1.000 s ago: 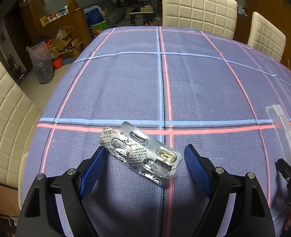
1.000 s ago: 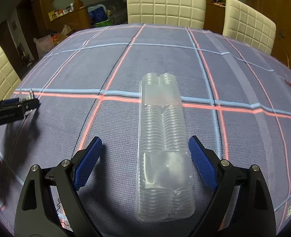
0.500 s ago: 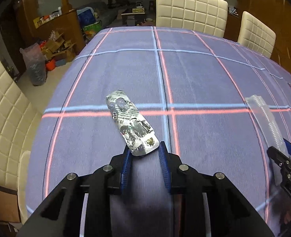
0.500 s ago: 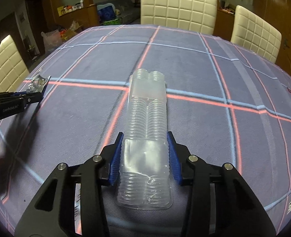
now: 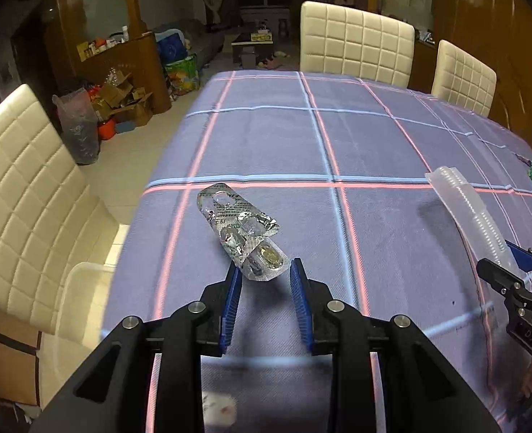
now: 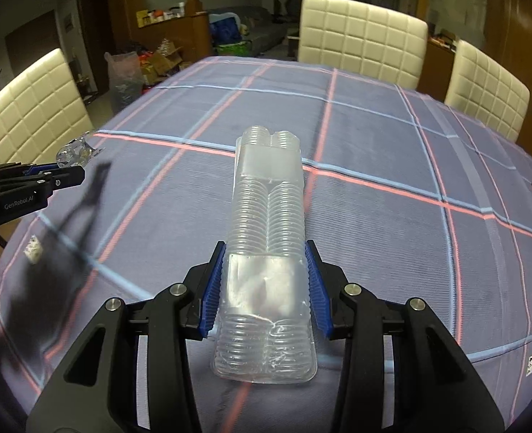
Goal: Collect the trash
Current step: 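Carry the blister pack and cup stack in both tools over the bin, then open the left tool over the bin while the right tool releases the cups into it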
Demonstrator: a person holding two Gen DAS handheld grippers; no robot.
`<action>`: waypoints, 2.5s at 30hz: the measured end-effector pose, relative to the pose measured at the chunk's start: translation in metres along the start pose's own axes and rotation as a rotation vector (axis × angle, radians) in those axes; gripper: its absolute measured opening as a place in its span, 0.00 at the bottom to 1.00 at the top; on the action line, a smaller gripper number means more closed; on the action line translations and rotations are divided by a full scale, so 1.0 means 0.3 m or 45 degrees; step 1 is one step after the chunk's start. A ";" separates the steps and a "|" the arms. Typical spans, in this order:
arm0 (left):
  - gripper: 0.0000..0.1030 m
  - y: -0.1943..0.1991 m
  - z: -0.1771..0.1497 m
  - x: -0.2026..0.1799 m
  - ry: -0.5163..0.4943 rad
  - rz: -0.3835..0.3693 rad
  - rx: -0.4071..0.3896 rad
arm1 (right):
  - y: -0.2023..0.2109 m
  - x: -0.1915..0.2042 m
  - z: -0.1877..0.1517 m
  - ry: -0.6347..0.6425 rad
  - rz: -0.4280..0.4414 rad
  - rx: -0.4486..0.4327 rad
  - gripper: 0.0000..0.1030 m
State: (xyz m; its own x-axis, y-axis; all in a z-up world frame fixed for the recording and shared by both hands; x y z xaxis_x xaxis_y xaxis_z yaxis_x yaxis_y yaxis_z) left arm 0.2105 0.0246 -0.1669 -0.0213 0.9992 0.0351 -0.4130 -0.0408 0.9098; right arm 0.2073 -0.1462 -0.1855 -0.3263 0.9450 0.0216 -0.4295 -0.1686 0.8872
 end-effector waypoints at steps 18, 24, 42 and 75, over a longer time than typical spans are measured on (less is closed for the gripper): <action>0.27 0.152 -0.165 0.293 0.128 0.086 -0.088 | 0.057 0.380 0.018 0.256 0.029 -0.013 0.43; 0.27 0.174 -0.193 0.382 0.180 0.106 -0.108 | 0.070 0.491 0.044 0.332 0.040 -0.022 0.43; 0.27 0.151 -0.267 0.660 0.371 0.167 -0.094 | 0.055 0.856 0.169 0.573 0.085 -0.047 0.43; 0.37 0.022 -0.251 1.060 0.600 0.310 -0.030 | -0.124 1.290 0.360 0.809 0.181 -0.010 0.43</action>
State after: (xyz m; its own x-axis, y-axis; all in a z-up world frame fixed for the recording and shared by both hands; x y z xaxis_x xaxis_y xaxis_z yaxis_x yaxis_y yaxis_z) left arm 0.1323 0.3418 -0.1810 -0.5238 0.8504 0.0497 -0.3653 -0.2769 0.8887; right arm 0.1880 0.2560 -0.1604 -0.8136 0.5643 -0.1404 -0.3509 -0.2840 0.8923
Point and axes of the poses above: each gripper's, at about its wrist camera, not at the fingertips, and y roughly against the way its jaws point, x to its left, z to its top, the point moved 5 cm from there along -y, roughly the way its jaws point, and after that the axes turned 14 degrees about x, right-handed, at the moved point
